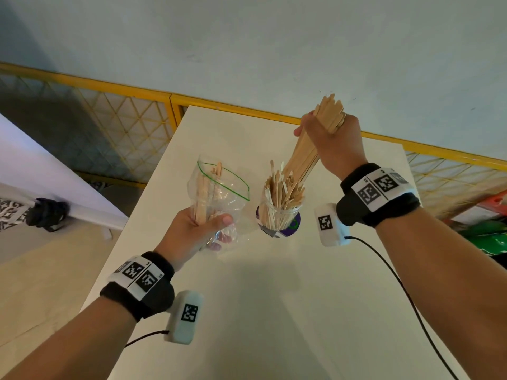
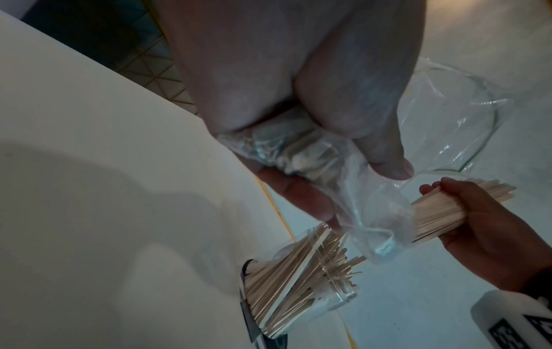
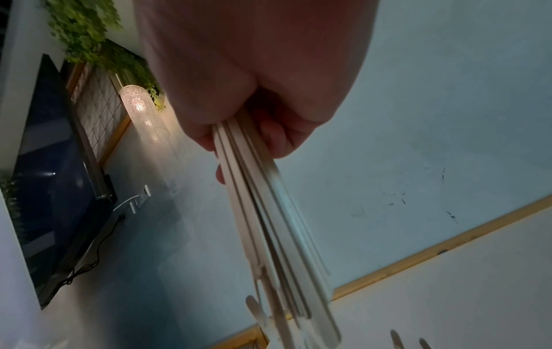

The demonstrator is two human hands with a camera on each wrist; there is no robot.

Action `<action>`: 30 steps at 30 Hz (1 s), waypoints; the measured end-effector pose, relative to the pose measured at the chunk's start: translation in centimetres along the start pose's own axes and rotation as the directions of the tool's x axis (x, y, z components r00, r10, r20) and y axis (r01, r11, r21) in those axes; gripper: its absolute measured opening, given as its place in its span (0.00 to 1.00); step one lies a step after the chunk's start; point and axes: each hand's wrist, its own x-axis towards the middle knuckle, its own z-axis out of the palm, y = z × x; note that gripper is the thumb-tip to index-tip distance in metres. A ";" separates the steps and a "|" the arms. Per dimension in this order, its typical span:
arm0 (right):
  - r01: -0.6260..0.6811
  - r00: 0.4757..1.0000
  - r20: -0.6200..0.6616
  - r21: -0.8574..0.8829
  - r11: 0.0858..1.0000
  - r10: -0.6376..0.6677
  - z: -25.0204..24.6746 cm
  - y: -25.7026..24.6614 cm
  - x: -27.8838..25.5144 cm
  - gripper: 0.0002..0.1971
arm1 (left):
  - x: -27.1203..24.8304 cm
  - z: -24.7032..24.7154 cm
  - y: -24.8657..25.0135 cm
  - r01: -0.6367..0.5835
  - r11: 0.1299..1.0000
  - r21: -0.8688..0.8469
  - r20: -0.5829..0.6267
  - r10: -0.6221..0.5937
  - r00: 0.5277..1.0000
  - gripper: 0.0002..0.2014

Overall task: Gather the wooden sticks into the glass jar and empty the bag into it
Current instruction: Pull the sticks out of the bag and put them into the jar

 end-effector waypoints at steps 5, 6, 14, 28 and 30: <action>0.004 0.997 0.072 -0.021 1.000 -0.003 0.9 0.8 -0.7 0.10 | 0.1 0.1 -0.3 0.000 1.000 -0.001 0.003 0.000 1.000 0.24; -0.013 0.995 0.097 -0.016 1.000 0.015 1.3 1.4 -1.1 0.10 | 0.1 0.2 -0.2 0.001 1.000 -0.002 0.005 -0.001 1.000 0.24; -0.095 0.985 0.147 -0.005 0.995 0.094 3.7 4.4 -2.9 0.10 | -0.3 -0.1 -0.1 -0.006 1.000 0.000 0.003 0.006 1.000 0.24; -0.034 0.990 0.135 -0.083 0.996 0.045 2.9 4.8 -1.9 0.10 | -0.3 0.1 -0.5 0.006 1.000 -0.001 0.007 -0.006 1.000 0.25; -0.084 0.985 0.144 -0.067 0.994 0.093 3.4 5.1 -2.2 0.10 | -0.2 0.1 -0.4 0.004 1.000 -0.003 0.012 -0.004 1.000 0.26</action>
